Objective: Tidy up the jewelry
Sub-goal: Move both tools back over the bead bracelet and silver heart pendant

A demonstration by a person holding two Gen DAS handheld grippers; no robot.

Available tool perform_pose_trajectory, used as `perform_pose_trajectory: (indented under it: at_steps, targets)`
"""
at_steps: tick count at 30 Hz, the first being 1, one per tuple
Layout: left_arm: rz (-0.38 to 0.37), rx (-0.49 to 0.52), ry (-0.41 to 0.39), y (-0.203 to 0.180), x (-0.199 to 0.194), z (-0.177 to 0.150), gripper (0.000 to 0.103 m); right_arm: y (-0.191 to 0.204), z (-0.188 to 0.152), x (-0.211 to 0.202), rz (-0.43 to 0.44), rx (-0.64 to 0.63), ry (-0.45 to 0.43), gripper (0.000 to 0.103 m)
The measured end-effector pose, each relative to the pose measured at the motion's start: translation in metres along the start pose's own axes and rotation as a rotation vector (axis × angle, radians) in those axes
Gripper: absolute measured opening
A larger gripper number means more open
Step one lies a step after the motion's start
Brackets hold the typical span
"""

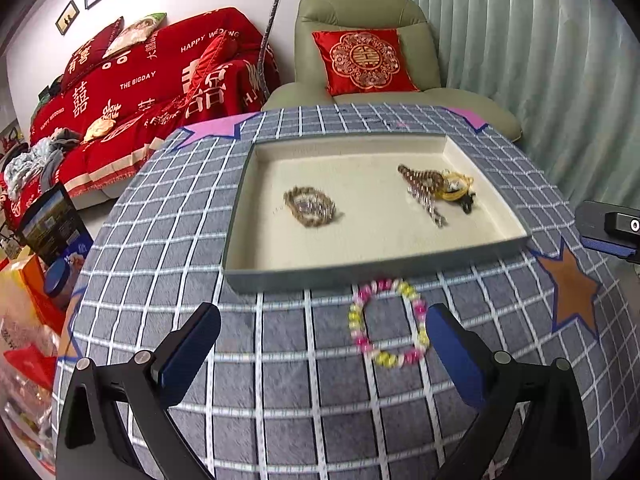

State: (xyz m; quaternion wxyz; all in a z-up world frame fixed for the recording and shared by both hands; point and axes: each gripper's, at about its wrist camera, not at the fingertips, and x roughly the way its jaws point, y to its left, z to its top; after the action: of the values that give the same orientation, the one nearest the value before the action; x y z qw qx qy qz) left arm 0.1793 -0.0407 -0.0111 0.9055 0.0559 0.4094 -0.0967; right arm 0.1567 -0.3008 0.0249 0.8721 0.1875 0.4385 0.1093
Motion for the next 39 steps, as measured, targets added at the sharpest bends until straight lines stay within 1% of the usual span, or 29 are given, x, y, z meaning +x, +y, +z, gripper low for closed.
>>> perform_pose_trajectory:
  at_steps: [2,8,14,16,22,25,30,35,38,39]
  targets:
    - [-0.019,0.002,0.016,-0.001,0.001,-0.006,0.103,0.000,-0.006,0.000,-0.007,-0.005,0.009,0.088]
    - [-0.026,-0.017,0.054,-0.001,0.006,-0.025,0.103,0.002,-0.034,0.001,-0.036,-0.034,0.048,0.088]
    - [-0.007,-0.067,0.084,0.007,0.015,-0.038,0.103,0.014,-0.063,0.008,-0.085,-0.106,0.089,0.088]
    - [-0.001,-0.083,0.090,0.010,0.017,-0.041,0.103,0.019,-0.072,0.014,-0.116,-0.141,0.105,0.088]
    - [0.008,-0.107,0.100,0.014,0.028,-0.036,0.103,0.030,-0.089,0.028,-0.156,-0.203,0.129,0.088]
    - [0.005,-0.103,0.102,0.012,0.033,-0.030,0.103,0.034,-0.093,0.031,-0.161,-0.222,0.136,0.088]
    - [-0.025,-0.088,0.106,0.004,0.040,-0.022,0.103,0.038,-0.098,0.034,-0.169,-0.240,0.131,0.088]
    - [-0.031,-0.095,0.119,-0.001,0.047,-0.016,0.103,0.041,-0.100,0.038,-0.172,-0.252,0.130,0.088]
    - [-0.028,-0.090,0.117,-0.004,0.049,-0.014,0.103,0.046,-0.100,0.040,-0.179,-0.267,0.120,0.085]
    - [-0.027,-0.084,0.115,-0.005,0.049,-0.014,0.103,0.047,-0.099,0.041,-0.178,-0.271,0.118,0.083]
